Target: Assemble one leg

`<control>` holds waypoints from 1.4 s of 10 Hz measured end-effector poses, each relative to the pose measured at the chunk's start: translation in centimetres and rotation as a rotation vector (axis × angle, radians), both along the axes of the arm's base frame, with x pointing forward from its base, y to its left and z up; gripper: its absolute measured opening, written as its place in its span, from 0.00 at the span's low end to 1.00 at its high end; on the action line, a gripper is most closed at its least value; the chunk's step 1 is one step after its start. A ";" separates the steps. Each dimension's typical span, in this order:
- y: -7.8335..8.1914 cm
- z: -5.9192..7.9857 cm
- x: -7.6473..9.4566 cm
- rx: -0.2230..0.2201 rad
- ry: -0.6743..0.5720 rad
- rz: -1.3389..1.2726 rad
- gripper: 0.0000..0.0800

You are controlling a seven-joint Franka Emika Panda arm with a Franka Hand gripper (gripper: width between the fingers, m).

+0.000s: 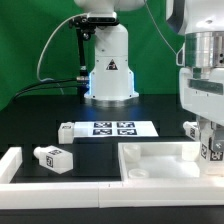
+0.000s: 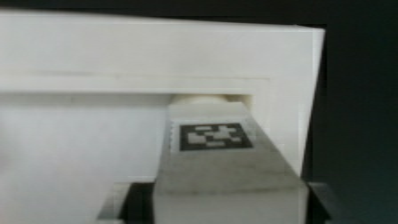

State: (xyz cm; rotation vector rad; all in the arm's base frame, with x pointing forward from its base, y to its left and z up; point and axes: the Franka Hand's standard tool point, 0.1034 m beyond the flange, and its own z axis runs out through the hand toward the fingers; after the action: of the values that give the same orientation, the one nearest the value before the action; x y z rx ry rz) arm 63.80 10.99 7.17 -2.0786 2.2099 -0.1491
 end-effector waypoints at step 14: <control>0.0 0.1 0.5 -0.199 -0.005 1.336 0.81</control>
Offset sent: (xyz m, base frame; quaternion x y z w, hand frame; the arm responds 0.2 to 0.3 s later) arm 0.0020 0.0156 0.0033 -0.0371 -0.0143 -0.2203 0.9746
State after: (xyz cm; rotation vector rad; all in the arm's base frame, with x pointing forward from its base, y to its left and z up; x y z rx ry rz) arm 64.35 11.00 7.31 -3.0826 0.4362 -0.2332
